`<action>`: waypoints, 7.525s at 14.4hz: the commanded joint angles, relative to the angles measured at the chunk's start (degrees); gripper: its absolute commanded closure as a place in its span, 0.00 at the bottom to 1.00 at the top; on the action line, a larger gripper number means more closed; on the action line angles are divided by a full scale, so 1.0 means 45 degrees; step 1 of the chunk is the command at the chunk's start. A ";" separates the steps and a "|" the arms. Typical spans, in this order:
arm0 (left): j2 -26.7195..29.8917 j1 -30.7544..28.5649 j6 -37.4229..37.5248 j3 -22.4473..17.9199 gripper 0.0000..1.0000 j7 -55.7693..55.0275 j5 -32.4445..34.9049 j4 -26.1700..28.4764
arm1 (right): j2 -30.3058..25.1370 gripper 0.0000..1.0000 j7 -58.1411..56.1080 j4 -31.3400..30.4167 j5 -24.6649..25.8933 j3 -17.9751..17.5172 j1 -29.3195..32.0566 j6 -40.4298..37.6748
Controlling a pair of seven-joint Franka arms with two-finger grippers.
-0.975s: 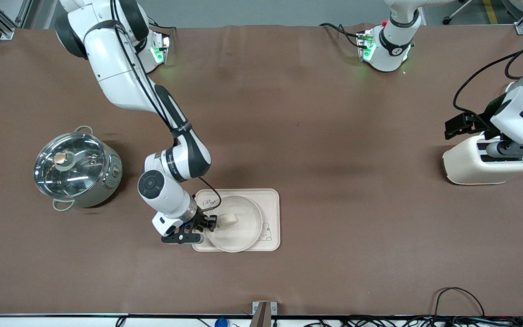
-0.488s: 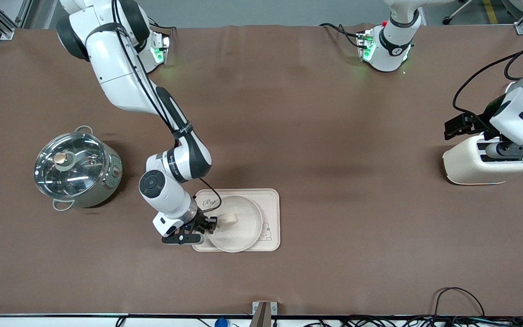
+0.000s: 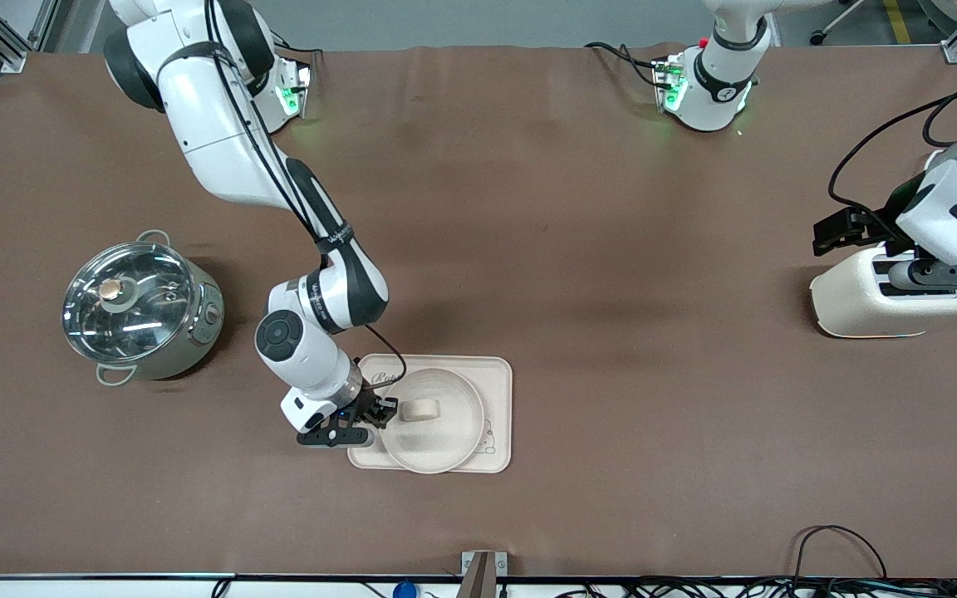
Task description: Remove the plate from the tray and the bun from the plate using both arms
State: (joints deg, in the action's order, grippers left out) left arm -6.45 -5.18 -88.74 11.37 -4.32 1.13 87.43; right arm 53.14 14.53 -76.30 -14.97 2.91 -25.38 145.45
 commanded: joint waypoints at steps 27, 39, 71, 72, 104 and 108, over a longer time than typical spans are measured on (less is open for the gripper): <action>-0.0990 0.0078 -0.2505 0.0285 0.00 -0.0291 -0.3961 0.2619 | -0.7138 1.00 -0.0142 -1.2141 -0.0853 -0.5429 0.2961 0.3675; -0.1360 0.0546 -0.5787 0.1672 0.00 -0.1618 -0.3941 0.4340 | -0.8958 1.00 -0.0182 -1.6813 -0.0834 -0.6682 0.3120 0.7288; -0.6769 0.9801 -0.9851 0.1438 0.35 -1.4489 -0.3707 0.1022 | -0.9466 0.00 -0.1588 -0.7503 0.0465 -0.7483 1.0126 -0.4678; -0.6964 1.0191 -0.9851 0.1244 0.36 -1.4799 -0.3649 0.0807 | -0.9485 0.00 -0.1549 -0.6976 0.1364 -0.7502 1.0595 -0.5052; -0.8124 1.1449 -1.0342 0.0754 1.00 -1.8689 -0.0504 -0.0758 | -1.0383 0.00 -0.3502 -0.0328 0.3521 -0.0784 0.6186 -1.3747; -0.6403 0.9244 -0.8681 0.0793 1.00 -1.8475 0.0627 -0.0816 | -1.1065 0.00 -0.3502 -0.1458 0.3249 -0.0725 0.5991 -1.3436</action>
State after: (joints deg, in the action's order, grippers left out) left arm -40.12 41.49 -130.82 14.58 -87.06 1.17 82.09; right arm 8.04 -1.15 -76.71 0.67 -1.09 2.56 83.44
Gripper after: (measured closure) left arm 0.916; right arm 0.000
